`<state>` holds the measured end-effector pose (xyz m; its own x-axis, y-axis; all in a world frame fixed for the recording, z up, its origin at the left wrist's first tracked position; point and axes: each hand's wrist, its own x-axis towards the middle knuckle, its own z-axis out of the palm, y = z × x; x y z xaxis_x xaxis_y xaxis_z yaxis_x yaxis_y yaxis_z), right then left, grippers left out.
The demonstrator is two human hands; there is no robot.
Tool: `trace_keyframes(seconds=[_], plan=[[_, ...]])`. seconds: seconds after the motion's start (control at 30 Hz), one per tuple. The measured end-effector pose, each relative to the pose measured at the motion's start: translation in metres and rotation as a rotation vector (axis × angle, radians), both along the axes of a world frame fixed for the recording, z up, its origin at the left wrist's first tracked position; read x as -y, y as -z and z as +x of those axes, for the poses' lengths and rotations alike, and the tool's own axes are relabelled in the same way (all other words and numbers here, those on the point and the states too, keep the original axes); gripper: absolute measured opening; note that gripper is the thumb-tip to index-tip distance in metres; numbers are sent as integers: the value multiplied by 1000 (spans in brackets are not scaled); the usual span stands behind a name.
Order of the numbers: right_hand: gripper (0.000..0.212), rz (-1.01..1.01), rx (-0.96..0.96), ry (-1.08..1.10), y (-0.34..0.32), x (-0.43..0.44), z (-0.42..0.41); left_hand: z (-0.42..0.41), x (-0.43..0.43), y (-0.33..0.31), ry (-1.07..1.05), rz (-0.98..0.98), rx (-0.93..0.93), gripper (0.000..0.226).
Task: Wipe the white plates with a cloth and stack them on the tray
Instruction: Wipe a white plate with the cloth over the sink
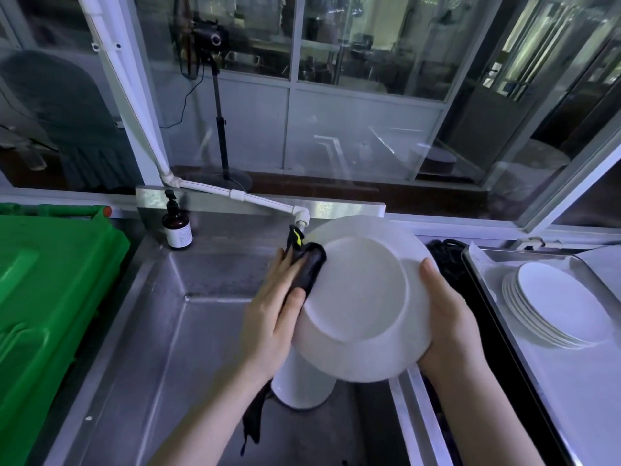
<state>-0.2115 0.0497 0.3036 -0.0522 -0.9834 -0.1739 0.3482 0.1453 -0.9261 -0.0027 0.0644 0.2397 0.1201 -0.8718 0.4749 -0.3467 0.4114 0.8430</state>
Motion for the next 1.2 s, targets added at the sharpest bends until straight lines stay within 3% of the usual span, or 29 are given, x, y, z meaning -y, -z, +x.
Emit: trace_keyframes(seconds=[0.13, 0.27, 0.47, 0.67, 0.77, 0.93, 1.1, 1.2], plan=[[66, 85, 133, 50, 6, 3, 12, -21, -5, 5, -13, -96, 259, 43], [51, 45, 155, 64, 5, 6, 18, -10, 8, 4, 45, 17, 189, 45], [53, 53, 248, 95, -7, 16, 15, -18, -11, 16, -76, -78, 127, 48], [48, 158, 365, 244, -15, 22, 34, -52, -28, 21, -61, -215, 469, 49], [40, 135, 383, 195, -13, 22, 33, -44, -16, 21, -43, -170, 441, 48], [46, 107, 438, 60, -10, 19, 27, -30, -9, 32, -38, -34, 182, 49], [54, 179, 472, -4, 3, 7, 41, -44, -18, 23, 70, -163, 381, 47], [56, 171, 478, -36, 10, 3, 48, -47, -6, 6, 105, -123, 407, 47]])
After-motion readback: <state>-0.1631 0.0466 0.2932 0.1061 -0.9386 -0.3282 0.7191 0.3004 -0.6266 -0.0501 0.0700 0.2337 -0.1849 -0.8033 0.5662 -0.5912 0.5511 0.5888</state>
